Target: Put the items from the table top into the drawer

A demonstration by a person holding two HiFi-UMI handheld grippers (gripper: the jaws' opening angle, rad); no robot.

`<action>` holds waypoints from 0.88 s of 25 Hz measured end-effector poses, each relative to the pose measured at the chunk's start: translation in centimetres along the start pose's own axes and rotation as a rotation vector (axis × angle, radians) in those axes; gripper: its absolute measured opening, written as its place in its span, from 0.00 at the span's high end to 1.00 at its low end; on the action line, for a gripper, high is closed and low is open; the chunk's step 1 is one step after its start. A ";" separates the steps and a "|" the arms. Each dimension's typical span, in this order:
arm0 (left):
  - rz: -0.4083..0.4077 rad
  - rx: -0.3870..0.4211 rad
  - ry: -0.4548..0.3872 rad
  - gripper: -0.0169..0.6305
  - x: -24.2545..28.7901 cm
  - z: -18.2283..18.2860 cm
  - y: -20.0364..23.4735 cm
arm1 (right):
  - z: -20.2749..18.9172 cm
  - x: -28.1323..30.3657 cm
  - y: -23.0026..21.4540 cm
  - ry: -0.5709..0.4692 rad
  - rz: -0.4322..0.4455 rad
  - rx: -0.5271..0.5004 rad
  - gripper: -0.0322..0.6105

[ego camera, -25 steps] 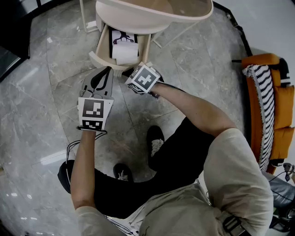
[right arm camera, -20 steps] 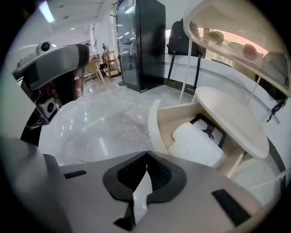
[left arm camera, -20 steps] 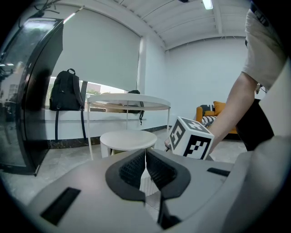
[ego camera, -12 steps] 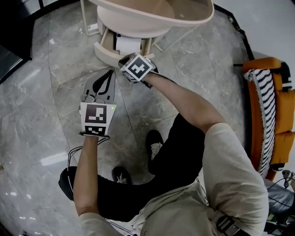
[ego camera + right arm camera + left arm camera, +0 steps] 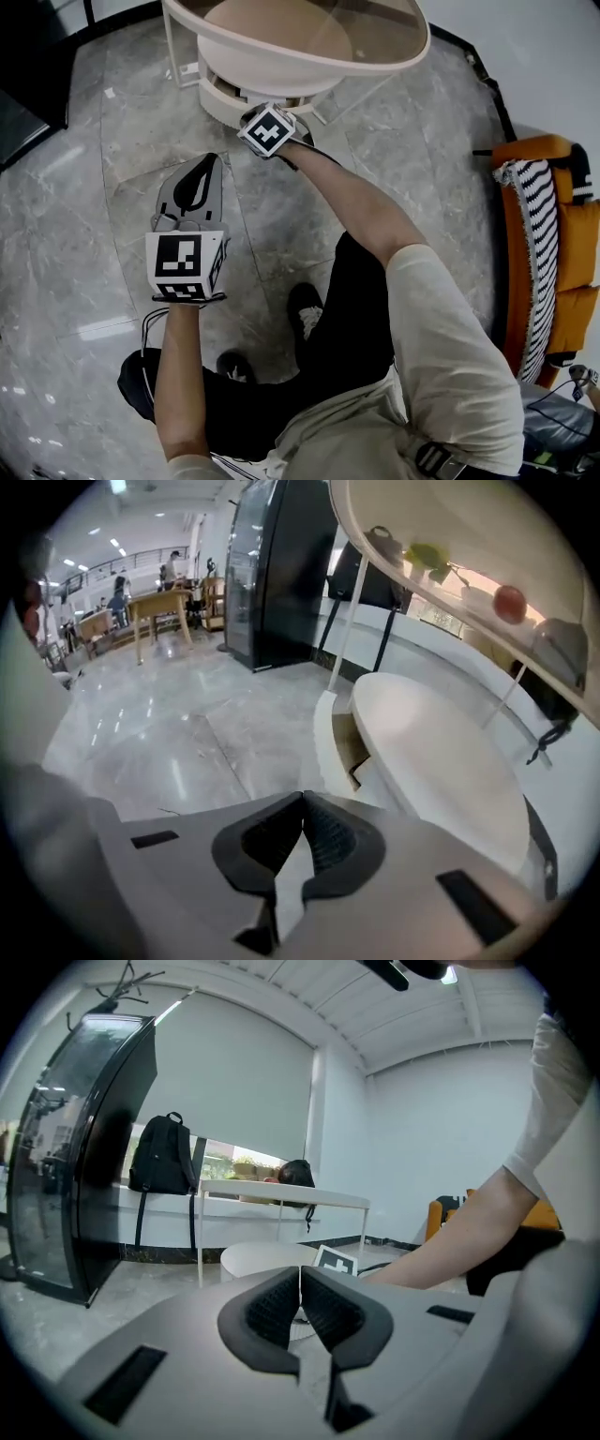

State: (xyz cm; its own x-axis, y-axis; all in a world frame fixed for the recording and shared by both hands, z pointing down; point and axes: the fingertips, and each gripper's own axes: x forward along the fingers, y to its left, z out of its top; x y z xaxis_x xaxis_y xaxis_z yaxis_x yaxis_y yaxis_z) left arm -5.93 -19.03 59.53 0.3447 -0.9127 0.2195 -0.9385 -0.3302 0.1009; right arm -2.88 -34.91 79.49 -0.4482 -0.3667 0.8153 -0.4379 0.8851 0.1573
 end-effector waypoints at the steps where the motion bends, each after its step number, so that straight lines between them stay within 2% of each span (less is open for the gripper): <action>1: 0.010 -0.012 -0.006 0.94 -0.1 0.3 0.0 | 0.1 0.4 -0.7 0.011 -0.025 -0.006 0.89; 7: 0.074 0.008 -0.023 0.94 -0.7 1.3 1.3 | -0.7 1.4 -3.3 0.059 -0.100 -0.032 0.89; 11: 0.113 -0.006 -0.029 0.94 -0.9 1.4 2.8 | -1.2 1.6 -5.0 0.071 -0.142 0.003 0.89; 15: 0.105 -0.021 -0.036 0.94 -0.4 1.2 2.8 | -0.8 1.3 -5.8 0.055 -0.168 0.035 0.90; 19: 0.096 -0.031 -0.019 0.94 0.3 0.5 2.5 | -0.7 1.5 -5.9 0.051 -0.187 0.014 0.90; 22: 0.079 -0.007 -0.017 0.94 1.0 0.6 2.1 | -1.0 1.8 -5.8 0.042 -0.199 0.008 0.89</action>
State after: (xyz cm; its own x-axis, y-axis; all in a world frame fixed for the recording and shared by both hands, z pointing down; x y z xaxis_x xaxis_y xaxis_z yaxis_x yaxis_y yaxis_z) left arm -7.60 -20.74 59.41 0.2687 -0.9399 0.2107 -0.9627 -0.2549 0.0906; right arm -0.38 -40.36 80.58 -0.3194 -0.5222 0.7907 -0.5213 0.7937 0.3136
